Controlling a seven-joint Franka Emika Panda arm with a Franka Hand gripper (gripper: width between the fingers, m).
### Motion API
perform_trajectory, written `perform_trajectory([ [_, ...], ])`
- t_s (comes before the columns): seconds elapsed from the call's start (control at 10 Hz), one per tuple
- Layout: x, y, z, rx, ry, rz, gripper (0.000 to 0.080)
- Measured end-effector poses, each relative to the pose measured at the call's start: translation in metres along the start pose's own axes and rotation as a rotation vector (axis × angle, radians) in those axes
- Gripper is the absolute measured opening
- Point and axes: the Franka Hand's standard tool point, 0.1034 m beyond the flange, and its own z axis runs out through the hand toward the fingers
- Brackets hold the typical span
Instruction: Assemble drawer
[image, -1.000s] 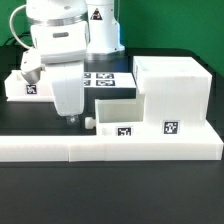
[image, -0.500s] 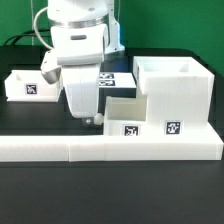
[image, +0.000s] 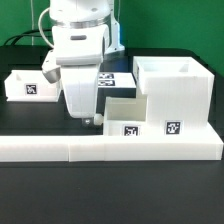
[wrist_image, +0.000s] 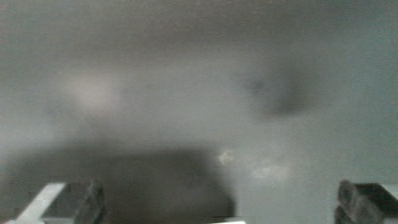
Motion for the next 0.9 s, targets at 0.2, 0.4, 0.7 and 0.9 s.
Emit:
perform_trajectory([
  [0.2,-0.002,0.004,-0.001,0.003,-0.003,-0.063,0.0649],
  [0.4,-0.003,0.014,-0.005,0.017,-0.035,-0.109,0.0649],
  [0.7,-0.003,0.017,-0.005,0.028,-0.048,-0.118,0.0649],
  [0.9,-0.004,0.017,-0.005,0.029,-0.048,-0.119,0.0649],
])
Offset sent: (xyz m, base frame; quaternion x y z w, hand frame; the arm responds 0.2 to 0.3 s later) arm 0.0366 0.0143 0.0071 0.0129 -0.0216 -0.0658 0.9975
